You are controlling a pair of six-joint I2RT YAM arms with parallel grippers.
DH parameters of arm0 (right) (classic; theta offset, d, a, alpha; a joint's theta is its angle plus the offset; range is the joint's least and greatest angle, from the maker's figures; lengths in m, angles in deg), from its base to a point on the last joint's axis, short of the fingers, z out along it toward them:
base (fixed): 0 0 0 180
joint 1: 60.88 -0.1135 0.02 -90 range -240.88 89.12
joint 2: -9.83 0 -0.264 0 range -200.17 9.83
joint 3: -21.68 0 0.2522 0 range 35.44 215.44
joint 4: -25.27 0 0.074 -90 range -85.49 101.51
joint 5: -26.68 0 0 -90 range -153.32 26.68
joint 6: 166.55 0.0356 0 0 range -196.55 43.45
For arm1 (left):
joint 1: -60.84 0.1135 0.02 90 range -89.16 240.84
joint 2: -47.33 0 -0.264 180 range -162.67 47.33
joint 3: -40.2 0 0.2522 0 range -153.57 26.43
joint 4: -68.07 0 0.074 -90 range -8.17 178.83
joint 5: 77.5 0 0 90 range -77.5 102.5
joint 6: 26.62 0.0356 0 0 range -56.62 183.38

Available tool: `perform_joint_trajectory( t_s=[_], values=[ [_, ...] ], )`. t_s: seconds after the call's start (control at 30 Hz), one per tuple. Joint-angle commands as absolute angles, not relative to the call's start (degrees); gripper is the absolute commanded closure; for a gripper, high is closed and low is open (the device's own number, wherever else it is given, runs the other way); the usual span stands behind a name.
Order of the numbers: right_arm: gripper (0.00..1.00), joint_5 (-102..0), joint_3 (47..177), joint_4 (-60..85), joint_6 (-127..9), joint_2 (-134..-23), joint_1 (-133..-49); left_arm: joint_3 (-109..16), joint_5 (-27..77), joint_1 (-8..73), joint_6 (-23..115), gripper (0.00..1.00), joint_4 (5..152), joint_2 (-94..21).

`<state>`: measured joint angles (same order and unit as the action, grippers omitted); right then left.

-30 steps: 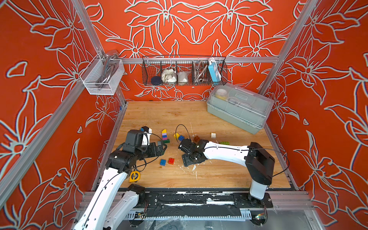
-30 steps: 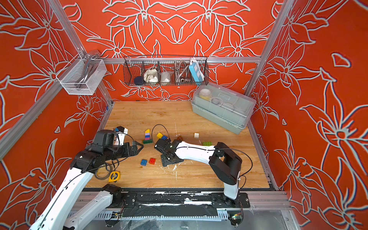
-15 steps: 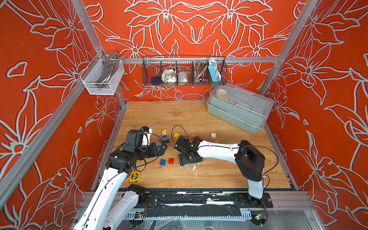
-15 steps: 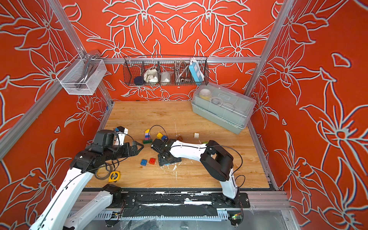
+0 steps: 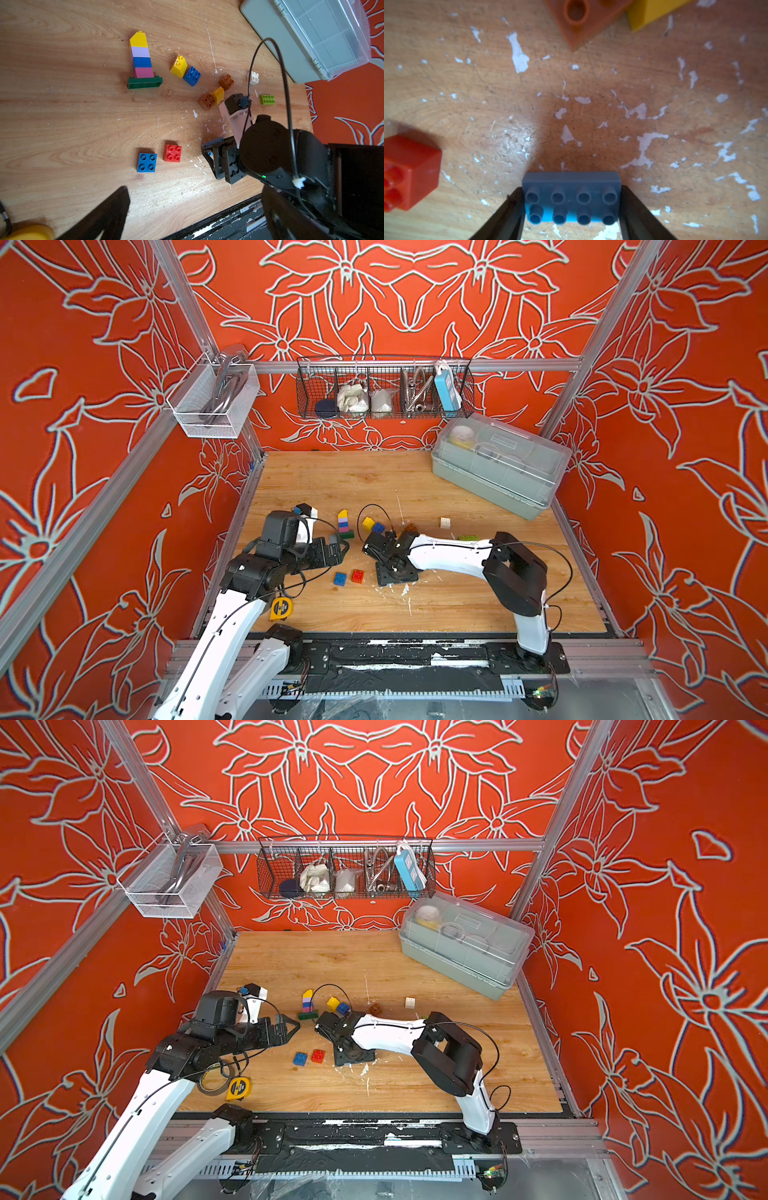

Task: Assemble the number 1 with lego
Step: Move the lego brick at the center of the board.

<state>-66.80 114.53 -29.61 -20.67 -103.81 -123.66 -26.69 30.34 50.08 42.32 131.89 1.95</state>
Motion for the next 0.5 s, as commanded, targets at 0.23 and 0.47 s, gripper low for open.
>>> perform_joint_trajectory(
  t_s=[0.23,0.47],
  values=[
    [0.32,-69.4,113.3,-28.9,-18.1,-104.5,-122.0,-26.6,30.6,50.0,42.2,0.01,132.2,1.6],
    [0.31,-70.1,114.3,-28.6,-18.7,-104.9,-120.6,-26.6,30.5,50.0,42.2,0.01,132.2,1.2]
  ],
)
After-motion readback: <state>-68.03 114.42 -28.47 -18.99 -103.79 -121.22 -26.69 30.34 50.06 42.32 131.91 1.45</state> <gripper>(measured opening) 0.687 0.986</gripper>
